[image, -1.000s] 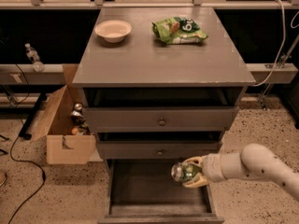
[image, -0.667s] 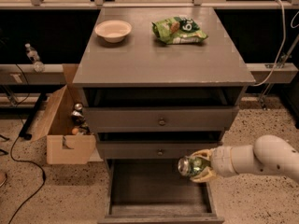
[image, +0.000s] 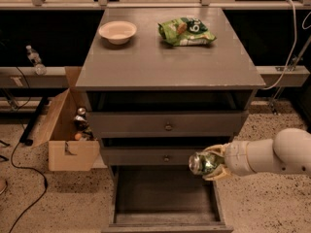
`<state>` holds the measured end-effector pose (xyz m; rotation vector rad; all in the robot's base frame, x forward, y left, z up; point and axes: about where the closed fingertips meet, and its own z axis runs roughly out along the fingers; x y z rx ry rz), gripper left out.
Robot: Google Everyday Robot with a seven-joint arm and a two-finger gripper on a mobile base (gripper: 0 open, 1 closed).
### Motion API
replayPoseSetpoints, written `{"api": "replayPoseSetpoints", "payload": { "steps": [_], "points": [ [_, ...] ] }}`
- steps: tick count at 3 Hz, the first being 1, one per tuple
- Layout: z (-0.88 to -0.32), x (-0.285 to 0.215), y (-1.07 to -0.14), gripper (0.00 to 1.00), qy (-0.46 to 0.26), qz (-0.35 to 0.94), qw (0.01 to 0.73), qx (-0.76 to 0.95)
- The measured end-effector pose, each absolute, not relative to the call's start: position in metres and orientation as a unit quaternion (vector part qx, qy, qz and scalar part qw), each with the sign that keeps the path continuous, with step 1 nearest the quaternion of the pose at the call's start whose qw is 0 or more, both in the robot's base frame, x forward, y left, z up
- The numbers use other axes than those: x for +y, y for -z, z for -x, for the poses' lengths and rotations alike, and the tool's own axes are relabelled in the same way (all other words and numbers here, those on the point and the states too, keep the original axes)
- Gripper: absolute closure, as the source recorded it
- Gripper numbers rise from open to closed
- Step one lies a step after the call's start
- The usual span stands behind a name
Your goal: Pick green can from bottom drawer and place on counter
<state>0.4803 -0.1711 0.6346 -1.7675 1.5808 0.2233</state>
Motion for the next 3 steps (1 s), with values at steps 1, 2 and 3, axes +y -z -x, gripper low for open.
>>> {"api": "replayPoseSetpoints", "payload": {
  "steps": [1,2,3],
  "points": [
    [-0.492,-0.179,-0.678,1.0,-0.082,0.688,0.358,0.626],
    [-0.51,-0.196,-0.74,1.0,-0.069,0.691,0.341,0.633],
    [-0.54,-0.211,-0.806,1.0,-0.054,0.698,0.306,0.645]
  ]
}}
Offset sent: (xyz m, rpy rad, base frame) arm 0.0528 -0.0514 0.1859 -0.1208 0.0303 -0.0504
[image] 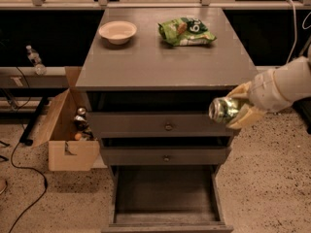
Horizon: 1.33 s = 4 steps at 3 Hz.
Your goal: Pick green can from bottom drawer and place on counter
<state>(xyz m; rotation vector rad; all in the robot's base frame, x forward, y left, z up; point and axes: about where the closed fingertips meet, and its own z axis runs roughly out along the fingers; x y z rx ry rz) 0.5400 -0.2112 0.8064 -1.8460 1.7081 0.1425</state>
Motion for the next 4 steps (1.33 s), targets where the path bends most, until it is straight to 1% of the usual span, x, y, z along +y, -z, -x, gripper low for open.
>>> {"api": "replayPoseSetpoints", "payload": {
  "steps": [1,3,4],
  "points": [
    [-0.566,-0.207,-0.84,1.0,-0.035,0.72,0.294,0.628],
    [-0.572,-0.198,-0.846,1.0,-0.043,0.722,0.301,0.621],
    [-0.593,-0.19,-0.868,1.0,-0.053,0.718,0.313,0.619]
  ]
}}
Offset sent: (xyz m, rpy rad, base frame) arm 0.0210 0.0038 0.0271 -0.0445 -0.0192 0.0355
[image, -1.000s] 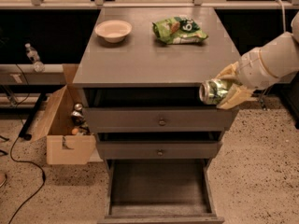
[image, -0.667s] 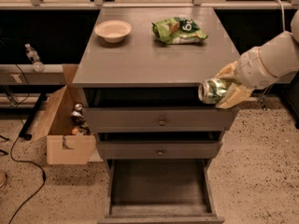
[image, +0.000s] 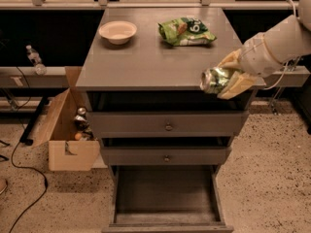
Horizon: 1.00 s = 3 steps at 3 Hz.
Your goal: Pick green can from bottom drawer and place on counter
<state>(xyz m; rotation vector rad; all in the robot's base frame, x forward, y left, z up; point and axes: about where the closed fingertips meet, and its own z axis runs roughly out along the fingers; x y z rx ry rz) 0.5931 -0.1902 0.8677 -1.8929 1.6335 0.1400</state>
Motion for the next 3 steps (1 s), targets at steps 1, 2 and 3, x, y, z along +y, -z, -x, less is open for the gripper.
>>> {"api": "replayPoseSetpoints", "payload": {
  "steps": [1,2,3],
  "points": [
    [-0.634,-0.18,-0.902,1.0,-0.056,0.7,0.328,0.631],
    [-0.662,-0.172,-0.909,1.0,-0.056,0.678,0.322,0.658],
    [-0.696,-0.162,-0.902,0.99,-0.073,0.652,0.313,0.686]
  ]
}}
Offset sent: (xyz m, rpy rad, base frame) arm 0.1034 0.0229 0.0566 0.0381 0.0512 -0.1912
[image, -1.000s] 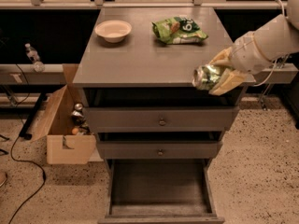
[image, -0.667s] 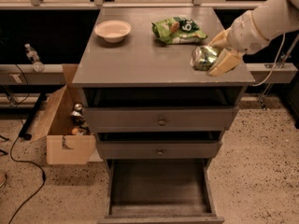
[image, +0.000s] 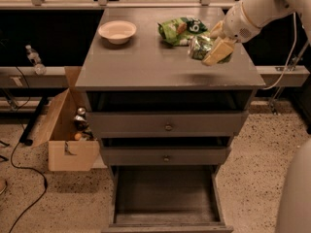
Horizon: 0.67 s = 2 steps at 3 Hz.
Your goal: Pick green can from bottom drawer and place on counter
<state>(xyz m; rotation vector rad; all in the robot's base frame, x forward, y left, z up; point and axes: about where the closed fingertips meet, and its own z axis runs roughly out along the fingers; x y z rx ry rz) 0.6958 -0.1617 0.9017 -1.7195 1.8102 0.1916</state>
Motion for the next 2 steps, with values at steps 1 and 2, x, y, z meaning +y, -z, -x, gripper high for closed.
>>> {"api": "replayPoseSetpoints", "payload": {
  "steps": [1,2],
  "points": [
    [-0.714,-0.155,-0.893,0.79,-0.087,0.635,0.309,0.703],
    [-0.73,-0.148,-0.883,0.55,-0.103,0.62,0.309,0.714]
  ]
}}
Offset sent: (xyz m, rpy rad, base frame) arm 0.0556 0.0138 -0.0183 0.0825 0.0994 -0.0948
